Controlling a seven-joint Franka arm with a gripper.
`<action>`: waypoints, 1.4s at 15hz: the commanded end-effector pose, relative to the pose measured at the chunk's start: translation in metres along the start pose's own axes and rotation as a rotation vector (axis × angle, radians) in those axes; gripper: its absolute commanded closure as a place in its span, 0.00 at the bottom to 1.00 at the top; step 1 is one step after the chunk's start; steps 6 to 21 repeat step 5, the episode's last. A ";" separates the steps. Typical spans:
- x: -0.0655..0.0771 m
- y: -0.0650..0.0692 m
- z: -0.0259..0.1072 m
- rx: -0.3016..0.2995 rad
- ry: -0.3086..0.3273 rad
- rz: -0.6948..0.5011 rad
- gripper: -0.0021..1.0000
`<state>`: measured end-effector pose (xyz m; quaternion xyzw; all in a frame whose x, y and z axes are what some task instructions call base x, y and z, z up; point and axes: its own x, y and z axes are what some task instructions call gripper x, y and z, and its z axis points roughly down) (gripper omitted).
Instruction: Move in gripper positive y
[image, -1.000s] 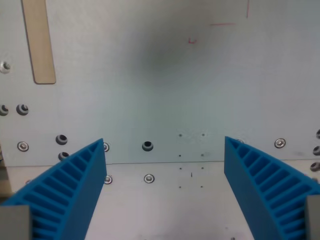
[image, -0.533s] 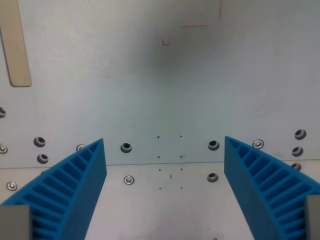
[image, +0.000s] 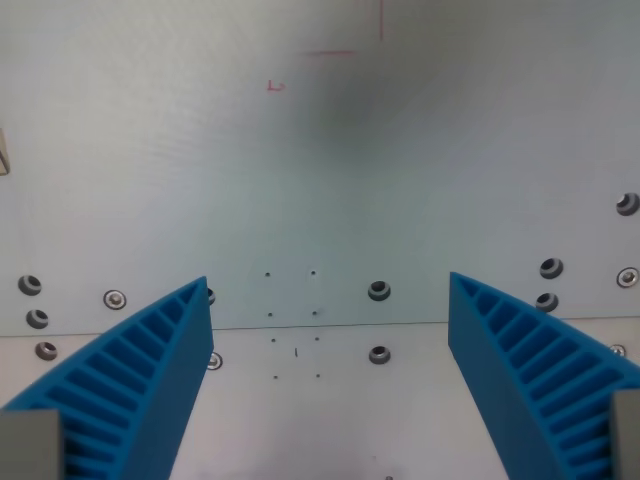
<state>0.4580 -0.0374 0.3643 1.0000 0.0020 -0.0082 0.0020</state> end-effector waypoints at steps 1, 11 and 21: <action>0.000 0.014 -0.003 0.000 0.007 -0.018 0.00; 0.001 0.034 -0.003 0.000 0.007 -0.018 0.00; 0.001 0.034 -0.003 0.000 0.007 -0.018 0.00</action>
